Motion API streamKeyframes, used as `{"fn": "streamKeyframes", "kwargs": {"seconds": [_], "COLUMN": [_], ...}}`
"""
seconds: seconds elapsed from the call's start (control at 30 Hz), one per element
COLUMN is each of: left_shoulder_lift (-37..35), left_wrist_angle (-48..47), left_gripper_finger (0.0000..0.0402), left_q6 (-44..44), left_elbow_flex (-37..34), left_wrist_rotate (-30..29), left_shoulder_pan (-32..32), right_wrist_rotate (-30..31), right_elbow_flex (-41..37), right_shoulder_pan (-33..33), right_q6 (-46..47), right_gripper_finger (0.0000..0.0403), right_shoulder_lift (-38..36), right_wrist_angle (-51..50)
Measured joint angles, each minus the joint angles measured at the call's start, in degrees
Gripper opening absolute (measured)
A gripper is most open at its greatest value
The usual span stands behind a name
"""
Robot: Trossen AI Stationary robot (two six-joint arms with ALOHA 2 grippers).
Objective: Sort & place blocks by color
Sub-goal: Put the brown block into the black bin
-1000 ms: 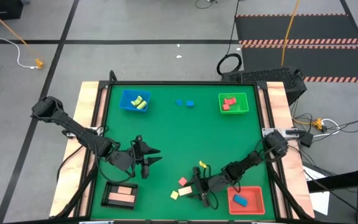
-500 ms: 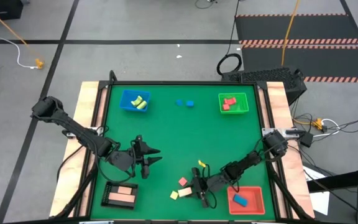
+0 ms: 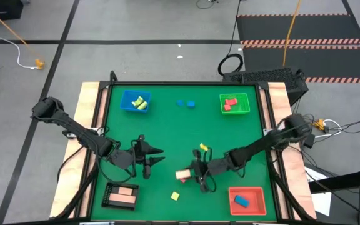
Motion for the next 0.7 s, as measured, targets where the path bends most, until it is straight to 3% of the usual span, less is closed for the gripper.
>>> {"fn": "streamKeyframes", "kwargs": {"seconds": [0.2,0.53,0.7], "left_shoulder_lift": [0.00,0.00,0.00], "left_wrist_angle": [3.13,10.45,11.75], "left_gripper_finger": [0.0146,0.0145,0.0145], "left_q6": [-9.42,-10.04,-10.08], "left_elbow_flex": [0.00,0.00,0.00], "left_wrist_rotate": [2.65,4.29,4.01], "left_shoulder_pan": [1.72,3.31,3.67], "right_wrist_rotate": [11.50,11.37,11.35], "right_elbow_flex": [0.00,0.00,0.00], "right_shoulder_pan": [-2.37,-5.91,-6.07], "right_q6": [-14.13,-22.55,-25.85], "right_gripper_finger": [0.0113,0.0113,0.0113], "right_shoulder_lift": [-7.60,-8.78,-8.78], "right_wrist_angle": [-6.56,-6.26,-1.46]}}
